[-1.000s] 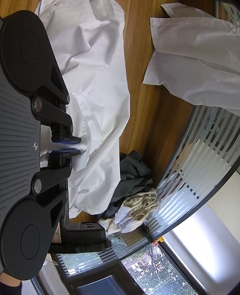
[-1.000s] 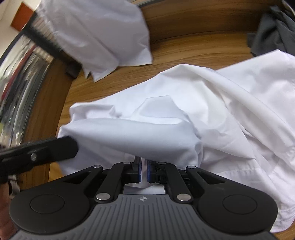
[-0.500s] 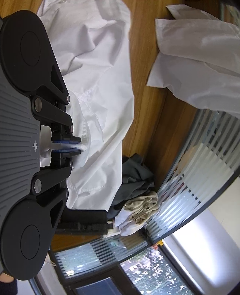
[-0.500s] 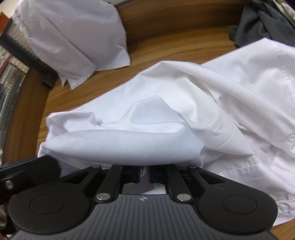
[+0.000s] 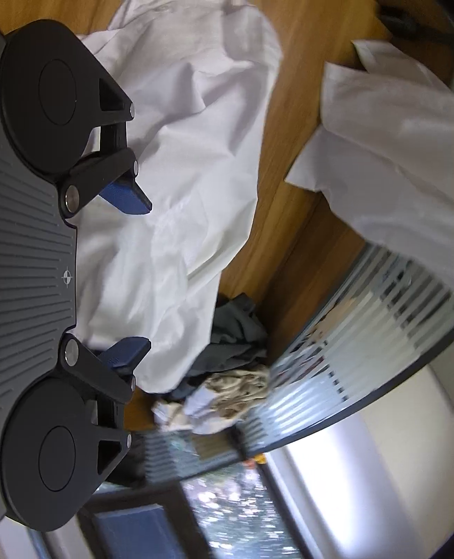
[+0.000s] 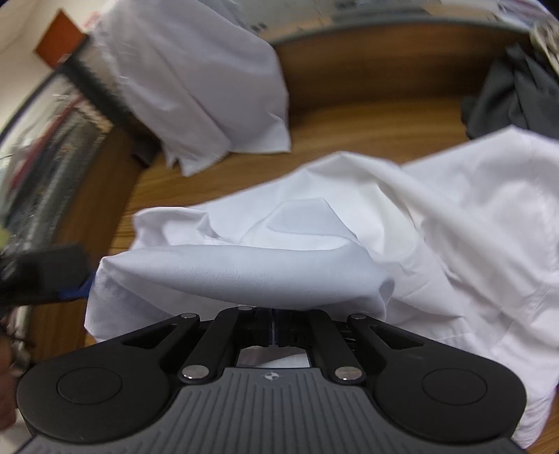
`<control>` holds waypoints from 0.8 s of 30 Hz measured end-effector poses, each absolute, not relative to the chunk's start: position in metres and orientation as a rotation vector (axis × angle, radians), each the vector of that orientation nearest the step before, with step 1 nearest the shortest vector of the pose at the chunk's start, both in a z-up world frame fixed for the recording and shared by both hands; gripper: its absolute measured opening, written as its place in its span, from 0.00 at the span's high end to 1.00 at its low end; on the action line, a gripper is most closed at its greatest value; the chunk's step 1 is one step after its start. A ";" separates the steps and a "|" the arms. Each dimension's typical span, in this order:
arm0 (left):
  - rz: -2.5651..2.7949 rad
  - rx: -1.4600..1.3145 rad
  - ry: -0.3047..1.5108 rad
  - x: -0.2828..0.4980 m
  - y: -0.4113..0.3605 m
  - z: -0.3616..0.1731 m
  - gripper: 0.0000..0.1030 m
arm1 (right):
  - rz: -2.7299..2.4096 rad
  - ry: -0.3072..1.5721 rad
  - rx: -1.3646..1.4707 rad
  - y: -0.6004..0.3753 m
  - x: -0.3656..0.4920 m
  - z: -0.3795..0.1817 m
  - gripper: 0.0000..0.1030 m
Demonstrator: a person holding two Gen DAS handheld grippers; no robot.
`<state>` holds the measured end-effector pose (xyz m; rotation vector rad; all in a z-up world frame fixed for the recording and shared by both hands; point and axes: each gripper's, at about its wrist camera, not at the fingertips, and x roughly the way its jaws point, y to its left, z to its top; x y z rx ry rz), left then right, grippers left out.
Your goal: Fold clothes
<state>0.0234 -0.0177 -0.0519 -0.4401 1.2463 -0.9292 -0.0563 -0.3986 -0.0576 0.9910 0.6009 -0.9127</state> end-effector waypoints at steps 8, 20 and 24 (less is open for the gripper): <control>-0.799 -0.556 1.403 0.041 -0.030 -0.095 0.16 | -0.838 0.554 0.954 -0.384 -0.078 -0.022 0.99; -0.712 -0.630 1.389 0.030 -0.057 -0.122 0.91 | -0.799 0.504 0.937 -0.359 -0.093 -0.001 0.99; -0.680 -0.507 1.229 0.034 -0.059 -0.097 0.93 | -0.825 0.444 0.957 -0.355 -0.107 0.006 0.99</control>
